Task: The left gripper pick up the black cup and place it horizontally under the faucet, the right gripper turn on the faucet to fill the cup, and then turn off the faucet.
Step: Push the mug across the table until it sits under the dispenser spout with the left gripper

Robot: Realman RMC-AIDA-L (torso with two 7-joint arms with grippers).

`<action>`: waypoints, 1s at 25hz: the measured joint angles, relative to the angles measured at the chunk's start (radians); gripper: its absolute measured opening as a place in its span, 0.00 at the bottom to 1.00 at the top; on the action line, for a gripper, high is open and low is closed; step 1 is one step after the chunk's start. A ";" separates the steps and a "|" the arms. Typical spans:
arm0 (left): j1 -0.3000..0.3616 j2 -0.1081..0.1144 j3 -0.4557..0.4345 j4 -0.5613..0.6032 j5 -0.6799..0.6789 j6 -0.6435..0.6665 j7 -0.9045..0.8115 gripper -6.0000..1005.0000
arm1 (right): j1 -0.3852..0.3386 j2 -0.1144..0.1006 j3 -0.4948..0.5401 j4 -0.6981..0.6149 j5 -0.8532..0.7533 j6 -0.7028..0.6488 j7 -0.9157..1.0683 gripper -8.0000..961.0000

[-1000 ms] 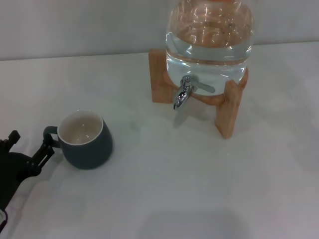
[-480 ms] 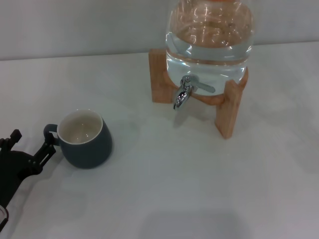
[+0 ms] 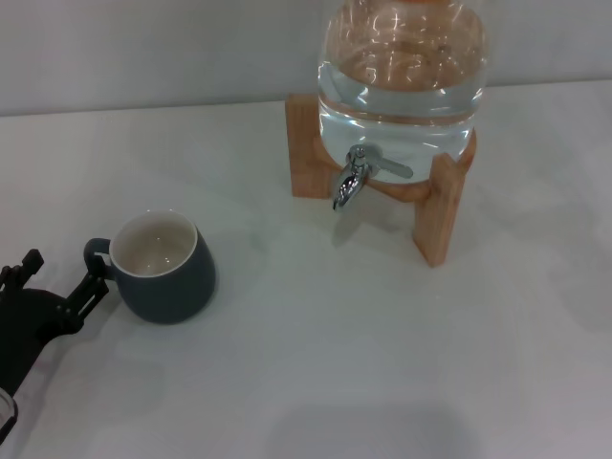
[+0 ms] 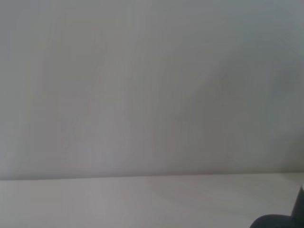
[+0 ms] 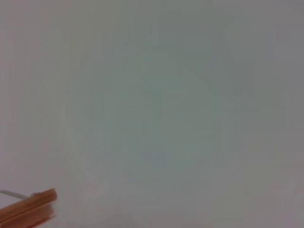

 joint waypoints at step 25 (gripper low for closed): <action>-0.019 0.001 0.000 -0.007 -0.014 0.006 -0.003 0.86 | -0.013 -0.001 0.000 0.000 0.000 0.003 -0.001 0.88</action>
